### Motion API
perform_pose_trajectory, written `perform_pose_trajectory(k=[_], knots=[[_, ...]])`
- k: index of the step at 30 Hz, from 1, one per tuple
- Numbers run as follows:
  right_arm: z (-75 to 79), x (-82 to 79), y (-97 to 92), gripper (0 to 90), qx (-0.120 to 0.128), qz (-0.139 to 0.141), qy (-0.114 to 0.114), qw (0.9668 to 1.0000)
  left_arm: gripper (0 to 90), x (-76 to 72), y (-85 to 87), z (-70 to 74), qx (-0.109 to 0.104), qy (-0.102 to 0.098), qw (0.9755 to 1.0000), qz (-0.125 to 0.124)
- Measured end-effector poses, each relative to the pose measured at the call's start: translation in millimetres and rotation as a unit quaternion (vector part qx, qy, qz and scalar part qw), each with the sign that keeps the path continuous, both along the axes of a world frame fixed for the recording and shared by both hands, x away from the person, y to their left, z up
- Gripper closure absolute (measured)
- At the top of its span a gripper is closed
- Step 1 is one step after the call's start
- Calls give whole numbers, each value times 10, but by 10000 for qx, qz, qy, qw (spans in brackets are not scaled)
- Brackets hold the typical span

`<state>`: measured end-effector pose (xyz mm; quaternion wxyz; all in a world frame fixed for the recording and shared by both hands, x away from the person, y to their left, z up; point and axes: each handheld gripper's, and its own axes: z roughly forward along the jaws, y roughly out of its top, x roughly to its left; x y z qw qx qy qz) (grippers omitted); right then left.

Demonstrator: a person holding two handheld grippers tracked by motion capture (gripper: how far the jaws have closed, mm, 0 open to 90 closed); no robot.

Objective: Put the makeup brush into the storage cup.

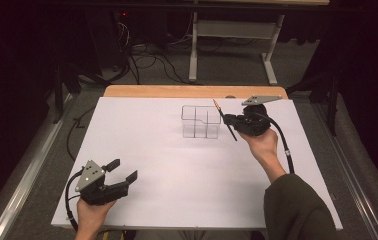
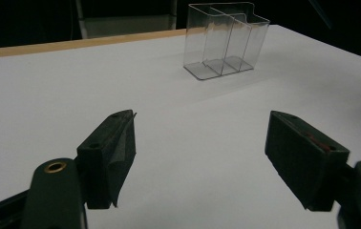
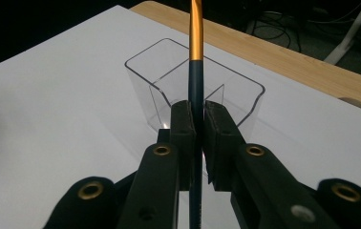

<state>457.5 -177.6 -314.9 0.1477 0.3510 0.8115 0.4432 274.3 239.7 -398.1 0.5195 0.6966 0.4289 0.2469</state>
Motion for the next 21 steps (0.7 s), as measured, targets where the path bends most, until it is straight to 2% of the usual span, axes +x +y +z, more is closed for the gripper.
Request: perform_pose_trajectory(k=[5,17,21], knots=[[5,45,85,856,-66,18,-17,10000,261,6,-2,-1,-10,25,10000,-27],[11,205,320,856,22,-40,-88,10000,261,-25,-25,7,-52,-9,9999,-113],[26,247,383,856,46,-36,-89,9999,262,-9,-38,-2,-116,49,9998,-161]])
